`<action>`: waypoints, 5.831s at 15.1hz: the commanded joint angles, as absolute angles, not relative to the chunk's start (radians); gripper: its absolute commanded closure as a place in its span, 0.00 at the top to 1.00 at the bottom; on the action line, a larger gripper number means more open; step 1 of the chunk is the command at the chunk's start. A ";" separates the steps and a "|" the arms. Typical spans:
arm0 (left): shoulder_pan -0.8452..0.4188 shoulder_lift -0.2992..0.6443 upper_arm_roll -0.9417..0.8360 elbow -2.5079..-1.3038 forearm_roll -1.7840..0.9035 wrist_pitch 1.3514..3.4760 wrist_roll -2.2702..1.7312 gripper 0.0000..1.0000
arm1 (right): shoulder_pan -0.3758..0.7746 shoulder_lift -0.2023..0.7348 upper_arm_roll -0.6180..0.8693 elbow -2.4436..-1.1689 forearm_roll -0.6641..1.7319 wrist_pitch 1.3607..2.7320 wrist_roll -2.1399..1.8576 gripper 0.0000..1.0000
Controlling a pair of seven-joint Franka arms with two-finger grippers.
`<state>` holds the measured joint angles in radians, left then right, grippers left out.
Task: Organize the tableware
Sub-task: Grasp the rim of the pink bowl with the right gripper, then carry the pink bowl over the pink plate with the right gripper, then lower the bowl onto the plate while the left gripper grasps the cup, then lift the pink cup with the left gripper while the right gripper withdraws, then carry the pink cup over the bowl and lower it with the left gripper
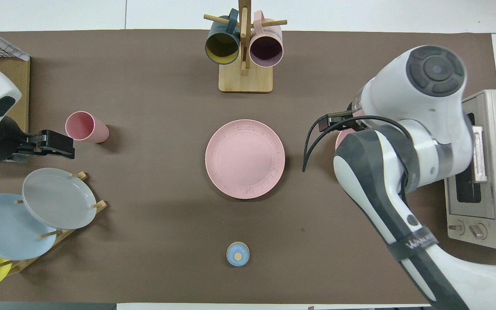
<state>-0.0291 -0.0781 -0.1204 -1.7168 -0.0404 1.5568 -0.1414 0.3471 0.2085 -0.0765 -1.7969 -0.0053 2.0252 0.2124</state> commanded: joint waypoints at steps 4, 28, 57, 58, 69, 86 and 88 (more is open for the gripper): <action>-0.014 -0.095 -0.127 -1.726 -0.046 1.557 -0.146 1.00 | 0.359 0.238 -0.078 -1.917 0.008 2.135 0.242 0.98; -0.009 -0.095 -0.124 -1.726 -0.046 1.563 -0.152 1.00 | 0.658 0.606 -0.006 -1.259 -0.005 1.876 0.640 0.00; 0.021 0.232 -0.126 -1.900 -0.048 2.155 -0.121 1.00 | 0.410 0.416 0.014 -1.341 0.112 1.814 0.588 1.00; 0.021 0.230 -0.126 -1.922 -0.048 2.172 -0.121 0.98 | 0.367 0.387 0.014 -1.341 0.109 1.752 0.563 1.00; 0.017 0.230 -0.124 -1.913 -0.009 2.164 -0.104 0.00 | 0.164 0.048 -0.067 -1.489 -0.014 1.433 0.124 1.00; -0.564 0.365 -0.132 -1.412 -0.048 1.841 -1.012 0.00 | 0.115 -0.032 -0.172 -1.652 -0.023 1.526 -0.028 1.00; -0.589 0.371 -0.129 -1.471 -0.044 1.902 -1.037 0.00 | 0.114 -0.048 -0.172 -1.660 -0.025 1.528 -0.028 1.00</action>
